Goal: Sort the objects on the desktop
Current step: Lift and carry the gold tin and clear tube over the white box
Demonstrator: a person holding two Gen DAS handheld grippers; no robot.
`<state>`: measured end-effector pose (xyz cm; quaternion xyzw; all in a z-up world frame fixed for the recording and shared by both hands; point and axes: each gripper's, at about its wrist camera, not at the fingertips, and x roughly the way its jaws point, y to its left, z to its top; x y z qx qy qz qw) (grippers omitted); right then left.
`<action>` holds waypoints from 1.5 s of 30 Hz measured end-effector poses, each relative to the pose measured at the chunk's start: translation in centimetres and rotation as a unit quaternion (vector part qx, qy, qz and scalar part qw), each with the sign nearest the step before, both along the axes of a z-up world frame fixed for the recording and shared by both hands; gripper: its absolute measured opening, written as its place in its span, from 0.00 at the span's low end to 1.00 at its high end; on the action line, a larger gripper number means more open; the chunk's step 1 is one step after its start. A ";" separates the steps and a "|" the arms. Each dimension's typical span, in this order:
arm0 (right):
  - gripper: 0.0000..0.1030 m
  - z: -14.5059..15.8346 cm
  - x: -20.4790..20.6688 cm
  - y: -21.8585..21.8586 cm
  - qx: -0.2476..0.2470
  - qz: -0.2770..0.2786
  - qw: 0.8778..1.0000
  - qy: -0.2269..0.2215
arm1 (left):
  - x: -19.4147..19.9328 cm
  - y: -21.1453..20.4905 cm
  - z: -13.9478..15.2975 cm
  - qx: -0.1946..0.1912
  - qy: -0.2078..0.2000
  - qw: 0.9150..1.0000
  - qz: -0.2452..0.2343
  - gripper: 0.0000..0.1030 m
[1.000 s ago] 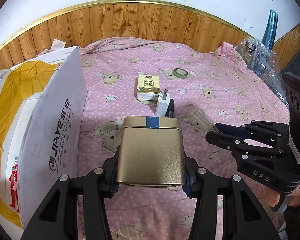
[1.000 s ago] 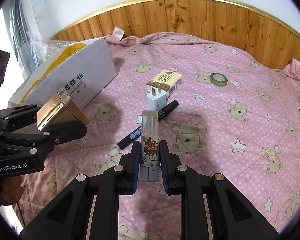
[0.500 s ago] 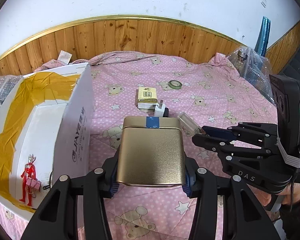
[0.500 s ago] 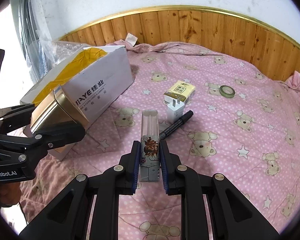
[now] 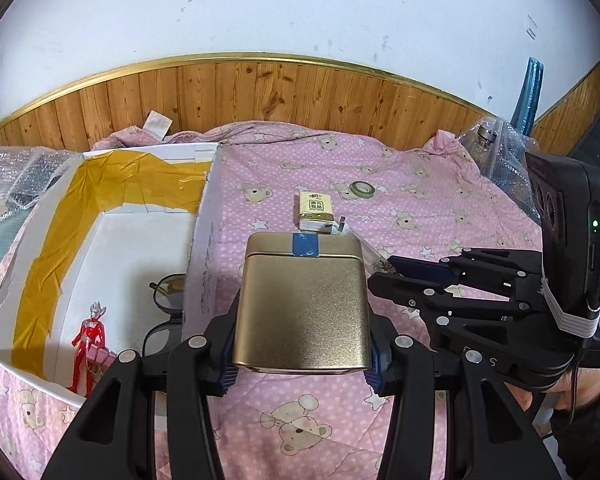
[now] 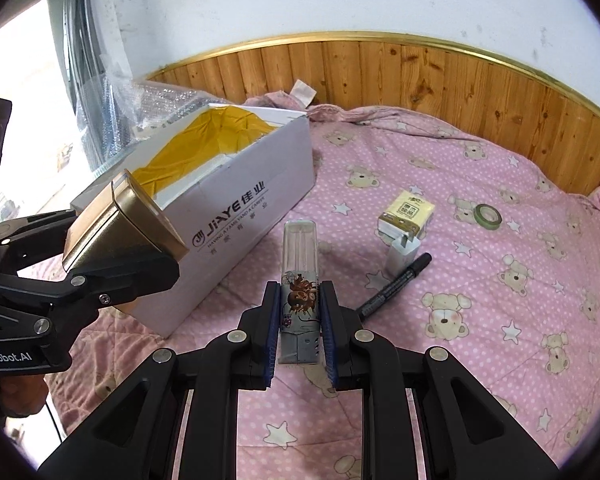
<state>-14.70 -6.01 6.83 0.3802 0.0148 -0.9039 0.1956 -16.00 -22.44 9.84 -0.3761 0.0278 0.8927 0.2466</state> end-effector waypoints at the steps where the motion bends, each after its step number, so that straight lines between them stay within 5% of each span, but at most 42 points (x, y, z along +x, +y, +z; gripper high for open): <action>1: 0.19 0.1 -0.1 -0.3 -0.003 0.003 1.000 0.000 | 0.0 -0.4 0.2 0.000 0.001 1.000 0.002 0.48; 21: 0.19 3.1 -2.0 -10.4 -0.005 0.090 0.996 0.021 | -1.8 -9.4 1.1 -0.012 0.006 0.997 0.078 0.48; 45: 0.20 2.7 -6.4 -16.8 0.019 0.150 0.988 -0.014 | -7.7 -14.2 -1.1 -0.060 -0.028 0.992 0.108 0.48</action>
